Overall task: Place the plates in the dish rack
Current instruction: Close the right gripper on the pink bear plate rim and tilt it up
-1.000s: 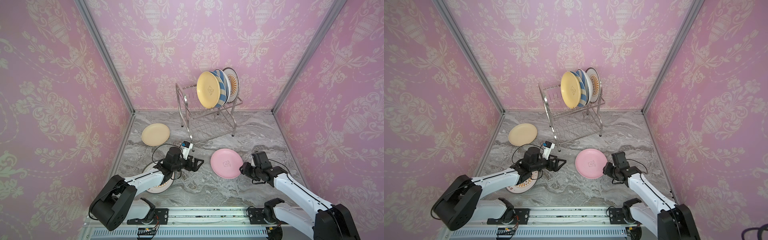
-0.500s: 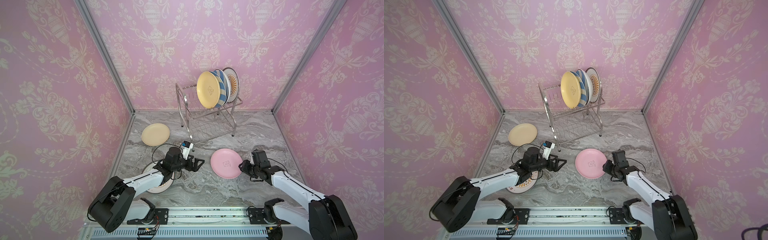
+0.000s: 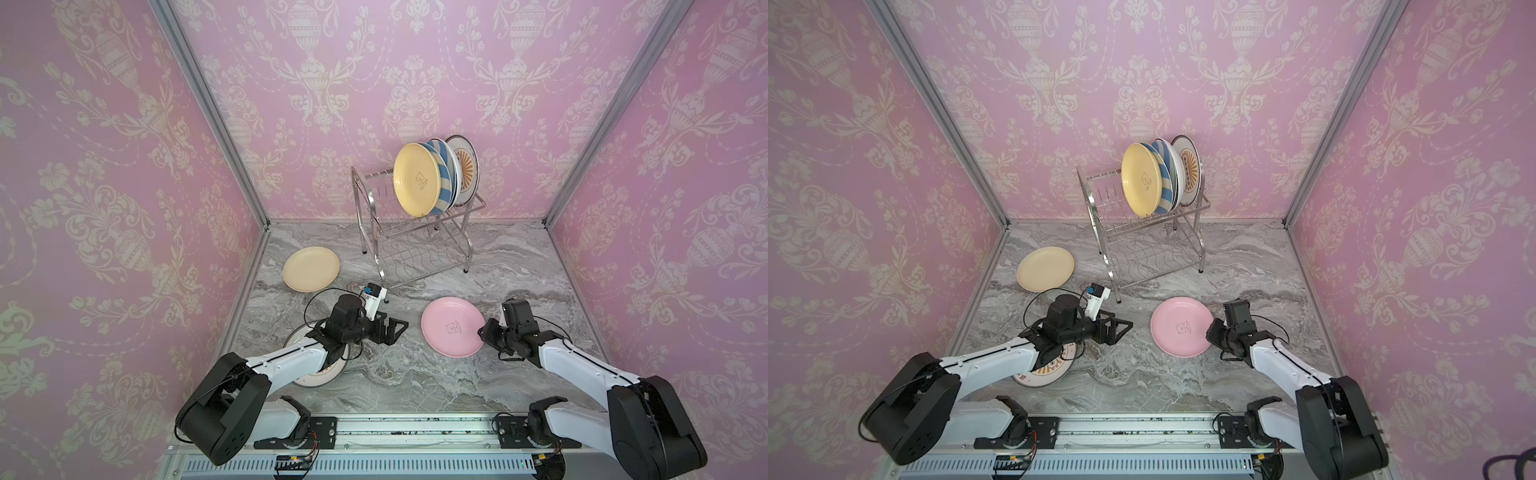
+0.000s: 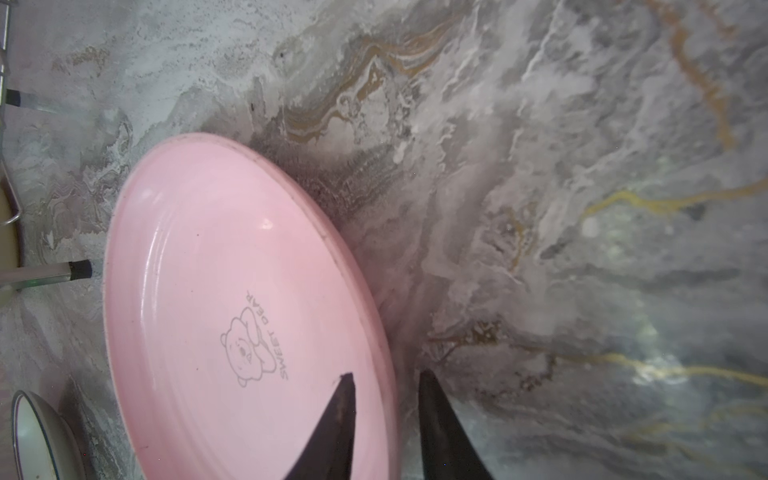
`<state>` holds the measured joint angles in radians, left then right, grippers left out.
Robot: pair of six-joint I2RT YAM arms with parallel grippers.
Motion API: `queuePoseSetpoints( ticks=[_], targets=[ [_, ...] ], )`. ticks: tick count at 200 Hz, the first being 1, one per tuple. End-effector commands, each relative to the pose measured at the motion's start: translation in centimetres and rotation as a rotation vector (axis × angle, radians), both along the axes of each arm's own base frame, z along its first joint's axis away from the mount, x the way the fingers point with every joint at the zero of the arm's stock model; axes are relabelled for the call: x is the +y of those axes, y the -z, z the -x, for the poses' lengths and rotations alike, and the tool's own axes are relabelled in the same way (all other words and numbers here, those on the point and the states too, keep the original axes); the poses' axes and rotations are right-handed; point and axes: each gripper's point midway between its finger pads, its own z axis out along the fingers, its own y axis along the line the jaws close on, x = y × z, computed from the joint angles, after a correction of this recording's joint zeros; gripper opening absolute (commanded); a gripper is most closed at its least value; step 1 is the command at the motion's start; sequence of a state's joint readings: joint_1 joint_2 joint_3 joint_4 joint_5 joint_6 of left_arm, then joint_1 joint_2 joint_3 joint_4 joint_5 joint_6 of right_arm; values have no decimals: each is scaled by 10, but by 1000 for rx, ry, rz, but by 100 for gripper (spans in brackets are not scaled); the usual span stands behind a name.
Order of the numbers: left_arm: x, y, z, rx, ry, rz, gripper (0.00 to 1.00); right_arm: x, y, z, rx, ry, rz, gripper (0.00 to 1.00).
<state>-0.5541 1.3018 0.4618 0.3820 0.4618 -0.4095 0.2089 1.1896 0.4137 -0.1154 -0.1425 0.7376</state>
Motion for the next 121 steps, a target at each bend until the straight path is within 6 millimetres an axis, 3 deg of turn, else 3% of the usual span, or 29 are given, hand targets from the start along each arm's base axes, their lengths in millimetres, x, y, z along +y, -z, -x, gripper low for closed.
queuePoseSetpoints(
  ticks=[1, 121],
  targets=[
    [0, -7, 0, -32, 4, -16, 99, 0, 4, 0, 10, 9, -7, 25],
    [11, -18, 1, -74, -19, -65, 99, -5, -3, -9, 20, -5, 47, 8]
  ],
)
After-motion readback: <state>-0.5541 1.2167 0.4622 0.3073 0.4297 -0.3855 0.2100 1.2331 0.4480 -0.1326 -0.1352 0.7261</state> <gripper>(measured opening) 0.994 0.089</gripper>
